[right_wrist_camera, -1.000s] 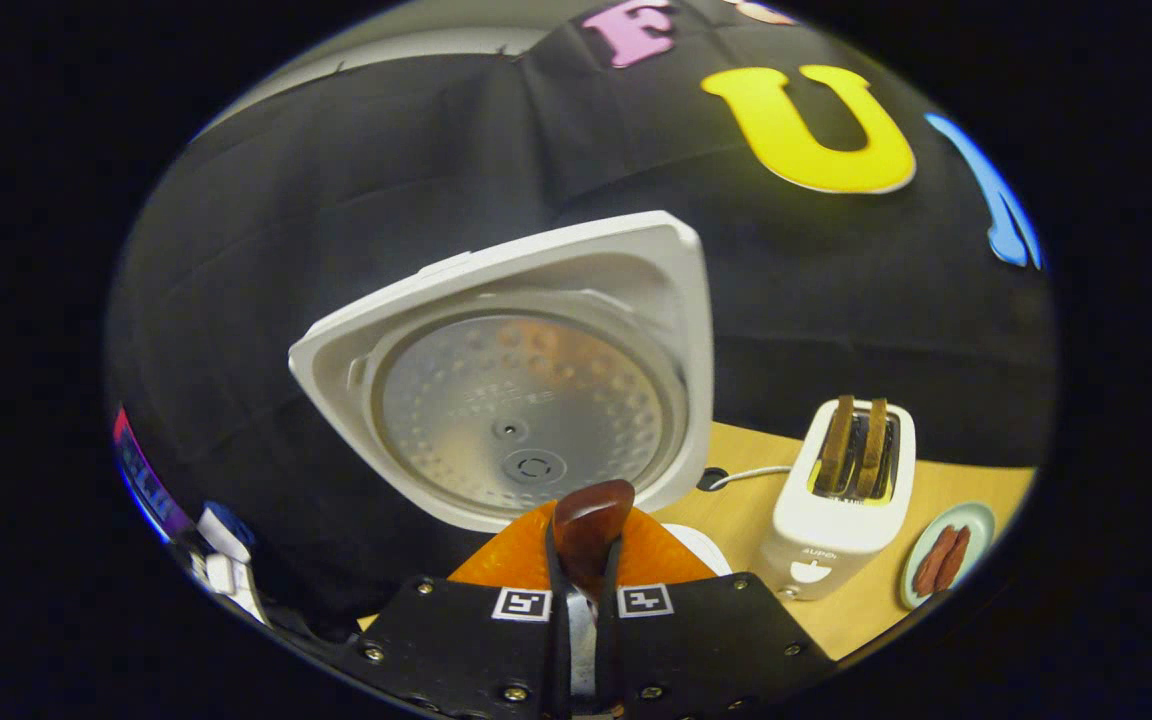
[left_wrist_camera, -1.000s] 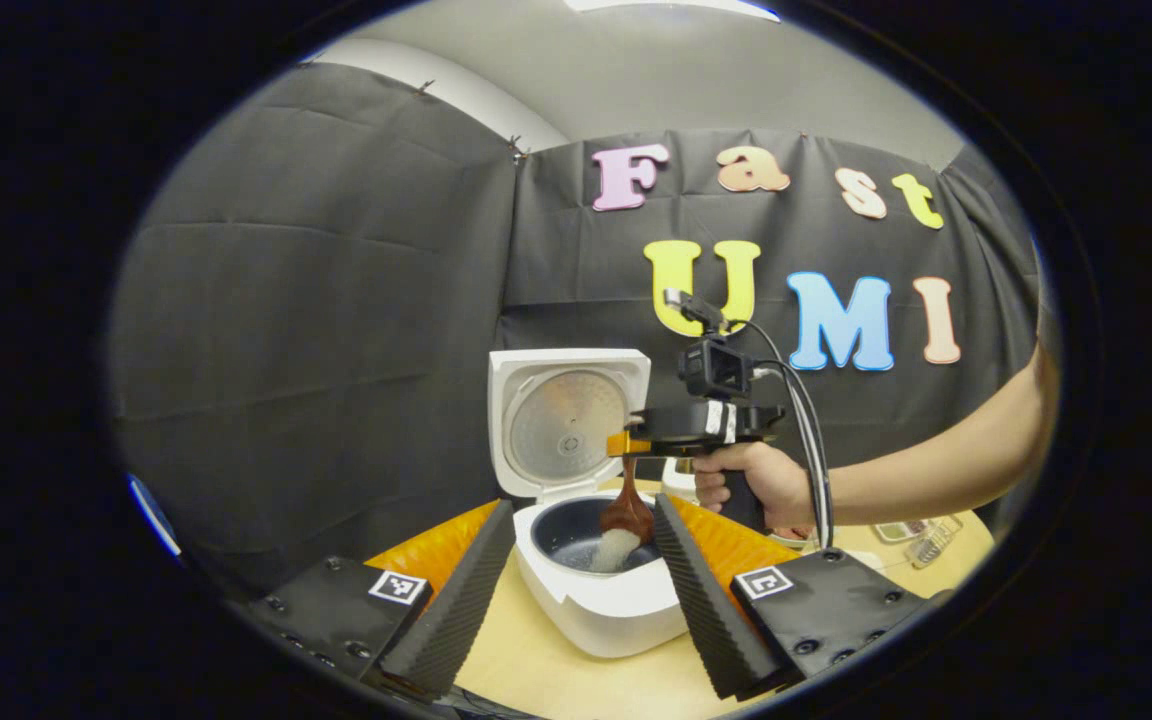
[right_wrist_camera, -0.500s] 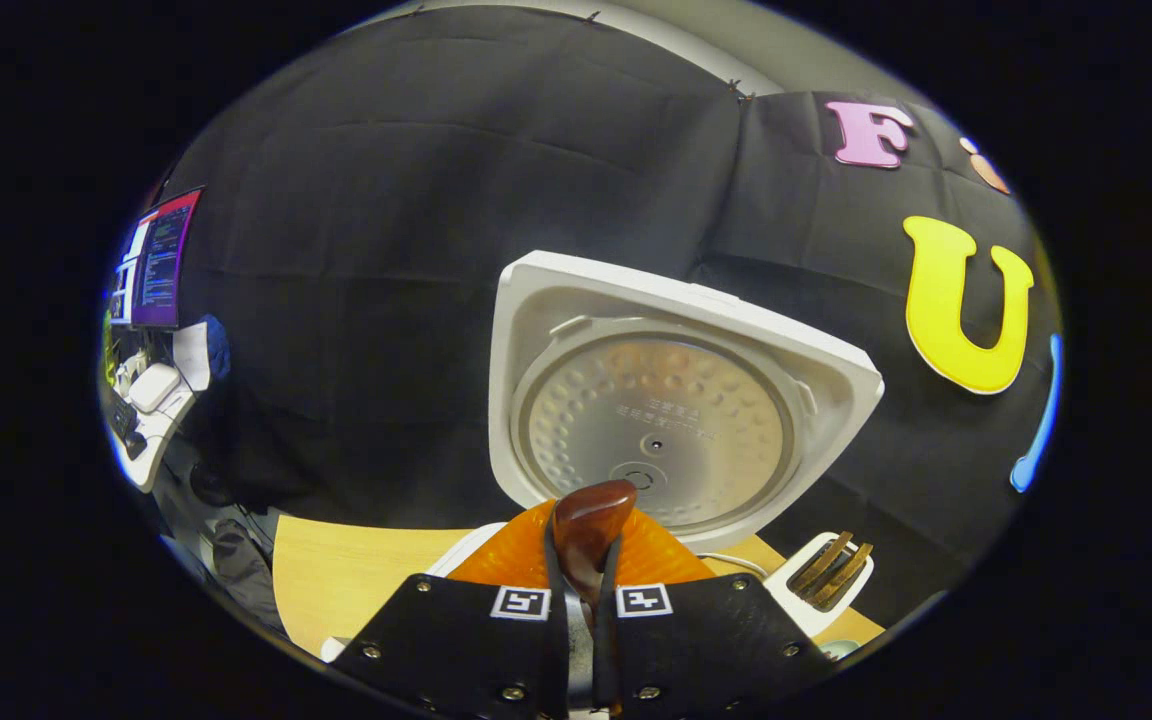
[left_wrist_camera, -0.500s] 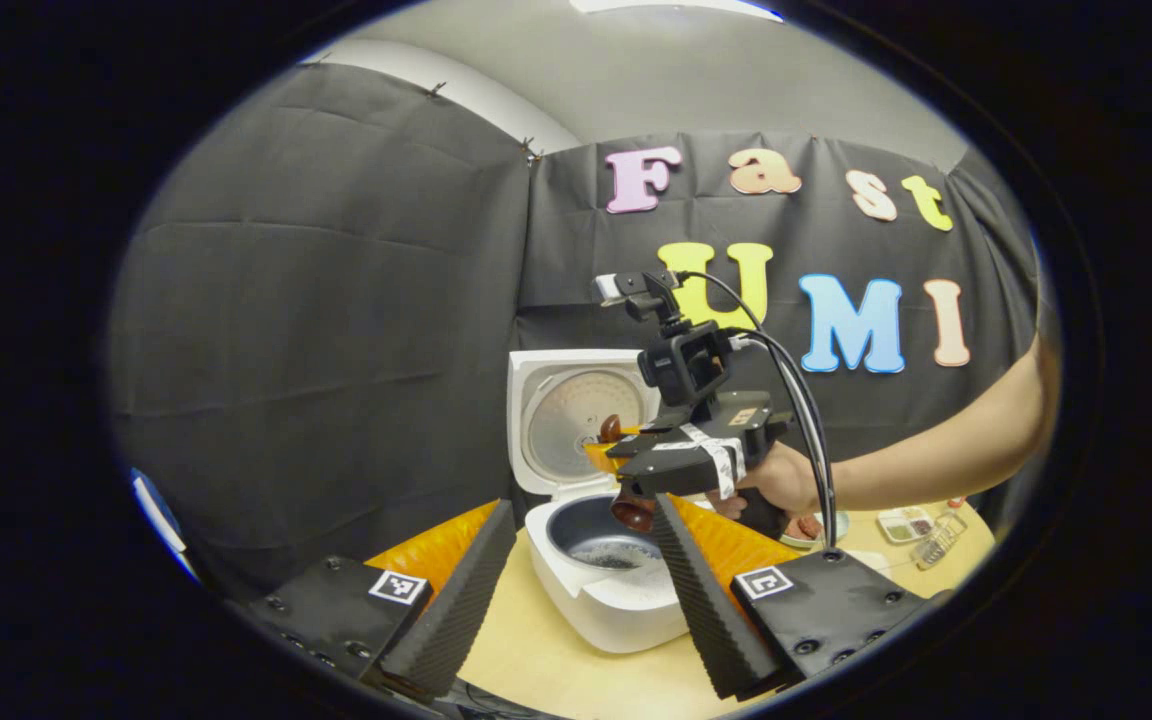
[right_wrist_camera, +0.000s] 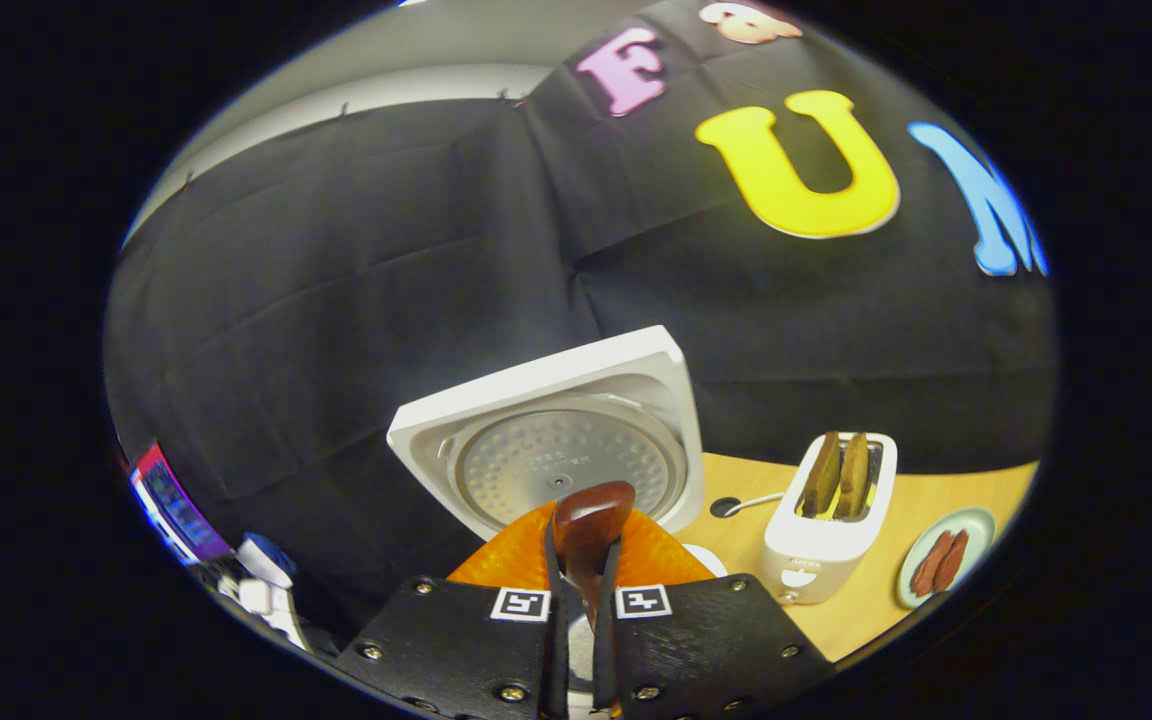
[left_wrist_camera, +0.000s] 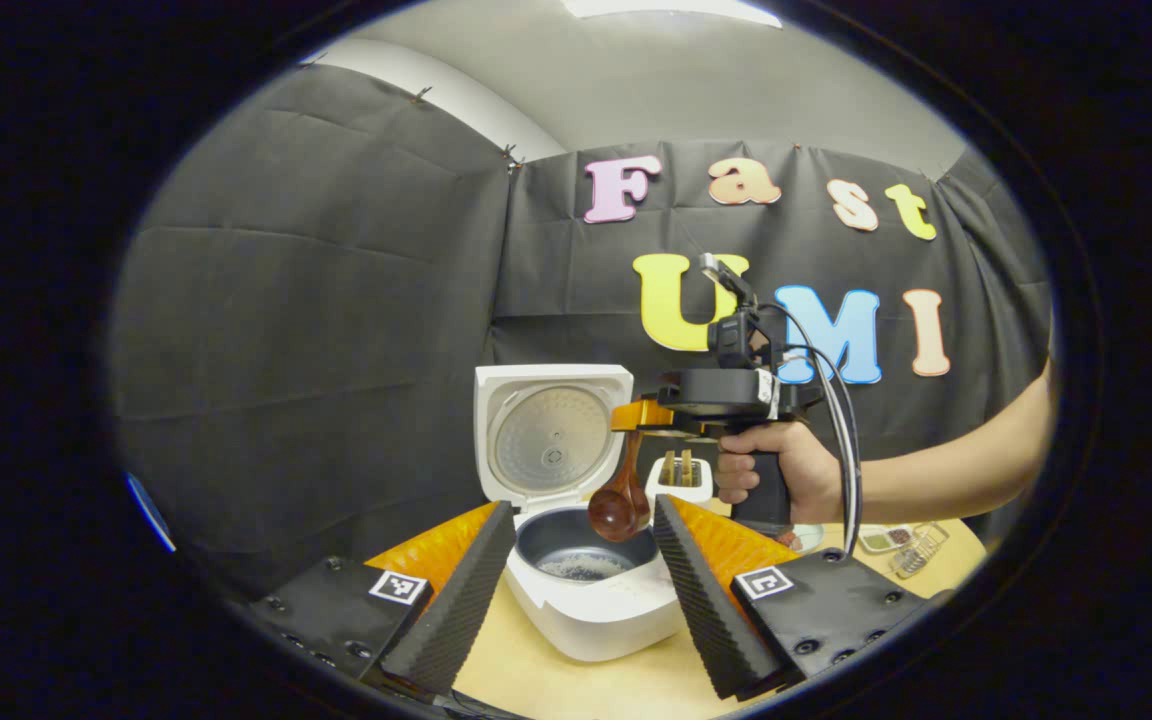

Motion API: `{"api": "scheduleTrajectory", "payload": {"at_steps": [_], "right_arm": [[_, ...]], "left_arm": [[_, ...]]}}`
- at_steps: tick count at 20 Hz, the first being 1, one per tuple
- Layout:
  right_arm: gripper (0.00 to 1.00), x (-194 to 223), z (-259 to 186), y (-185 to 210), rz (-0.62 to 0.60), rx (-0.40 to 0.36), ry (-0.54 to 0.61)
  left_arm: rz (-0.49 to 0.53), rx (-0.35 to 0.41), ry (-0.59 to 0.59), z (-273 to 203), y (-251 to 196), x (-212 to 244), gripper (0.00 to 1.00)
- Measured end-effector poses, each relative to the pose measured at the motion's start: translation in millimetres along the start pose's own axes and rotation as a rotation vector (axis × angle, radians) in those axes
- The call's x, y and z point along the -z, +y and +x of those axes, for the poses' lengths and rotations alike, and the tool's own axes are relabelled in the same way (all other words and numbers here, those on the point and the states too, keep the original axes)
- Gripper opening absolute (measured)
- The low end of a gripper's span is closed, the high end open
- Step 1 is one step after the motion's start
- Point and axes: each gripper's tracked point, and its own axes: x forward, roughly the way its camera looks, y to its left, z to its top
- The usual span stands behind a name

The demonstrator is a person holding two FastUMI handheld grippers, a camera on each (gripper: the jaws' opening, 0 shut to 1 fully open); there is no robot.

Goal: Close the left gripper, press the button to open the rice cooker; take a wooden spoon from the chopstick holder with the right hand, scoop a spoonful of rice and pour it into the rice cooker, then put the wooden spoon back into the chopstick holder.

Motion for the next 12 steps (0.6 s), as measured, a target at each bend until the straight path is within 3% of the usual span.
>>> {"api": "scheduleTrajectory", "payload": {"at_steps": [6,12], "right_arm": [[0.1,-29,-50,-30,0.146,0.053,-0.068],[0.1,-49,-126,-65,0.284,0.111,-0.142]], "left_arm": [[0.001,0.055,-0.02,7,-30,-17,0.99],[-0.002,0.114,-0.044,12,-65,-26,0.99]]}}
